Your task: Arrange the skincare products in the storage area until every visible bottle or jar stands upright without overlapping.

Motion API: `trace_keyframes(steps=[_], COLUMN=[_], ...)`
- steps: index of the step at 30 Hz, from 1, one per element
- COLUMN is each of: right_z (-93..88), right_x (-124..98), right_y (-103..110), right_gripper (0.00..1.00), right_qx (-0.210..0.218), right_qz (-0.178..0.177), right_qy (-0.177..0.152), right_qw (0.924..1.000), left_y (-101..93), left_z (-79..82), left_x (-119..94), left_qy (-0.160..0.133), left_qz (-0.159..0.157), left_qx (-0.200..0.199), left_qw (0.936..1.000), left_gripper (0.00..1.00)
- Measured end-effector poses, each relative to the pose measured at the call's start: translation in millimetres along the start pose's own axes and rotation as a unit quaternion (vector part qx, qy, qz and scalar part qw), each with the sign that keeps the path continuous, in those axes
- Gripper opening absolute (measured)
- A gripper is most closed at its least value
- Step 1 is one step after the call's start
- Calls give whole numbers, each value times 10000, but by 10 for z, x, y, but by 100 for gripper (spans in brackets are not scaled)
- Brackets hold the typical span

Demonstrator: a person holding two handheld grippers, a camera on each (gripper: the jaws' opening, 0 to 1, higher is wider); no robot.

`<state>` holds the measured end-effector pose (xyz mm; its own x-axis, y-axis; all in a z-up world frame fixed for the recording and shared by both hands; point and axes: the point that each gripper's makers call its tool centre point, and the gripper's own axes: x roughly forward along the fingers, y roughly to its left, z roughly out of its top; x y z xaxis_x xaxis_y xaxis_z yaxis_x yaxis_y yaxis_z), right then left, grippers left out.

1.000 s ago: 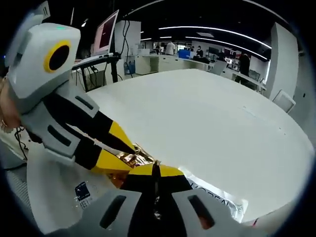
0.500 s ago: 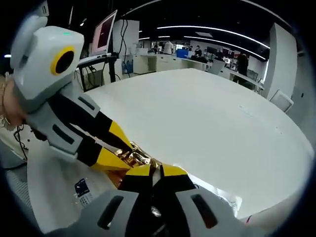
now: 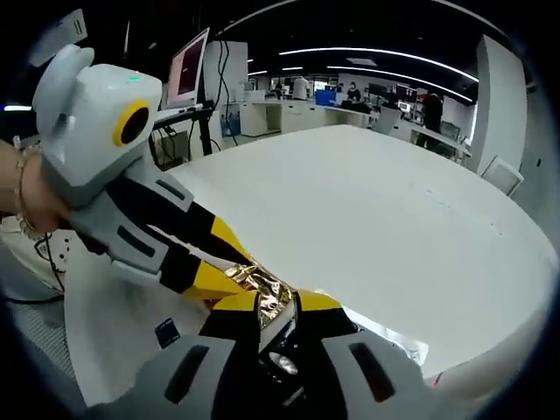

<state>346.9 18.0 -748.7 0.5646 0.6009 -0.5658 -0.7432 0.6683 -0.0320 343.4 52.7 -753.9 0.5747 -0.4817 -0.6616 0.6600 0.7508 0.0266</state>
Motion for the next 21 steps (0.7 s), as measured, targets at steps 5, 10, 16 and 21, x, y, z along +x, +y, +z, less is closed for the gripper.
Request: trace_keyframes(steps=[5,10,16,21], right_z=[67,107,28,-62], right_x=[-158,-319,-540,-743], right_y=[51,122,207,298], right_gripper=[22,30,38,46], right_qx=[-12,24,7,75], right_qz=[79,192,233,299], right_qy=[-124,-276,-305,-367], right_qw=[9999,9994,9993,9989], left_y=[-28,-82,-178,-321], left_z=[44,61,87,114], left_x=[-74,-177,-344,-480], left_qy=[-55,-50,-89,-119], left_qz=[13,12,22,4], left_qx=[-43,-17,-65,12], left_qw=[10000,10000,9999,9999], left_gripper=[16,21,29,39])
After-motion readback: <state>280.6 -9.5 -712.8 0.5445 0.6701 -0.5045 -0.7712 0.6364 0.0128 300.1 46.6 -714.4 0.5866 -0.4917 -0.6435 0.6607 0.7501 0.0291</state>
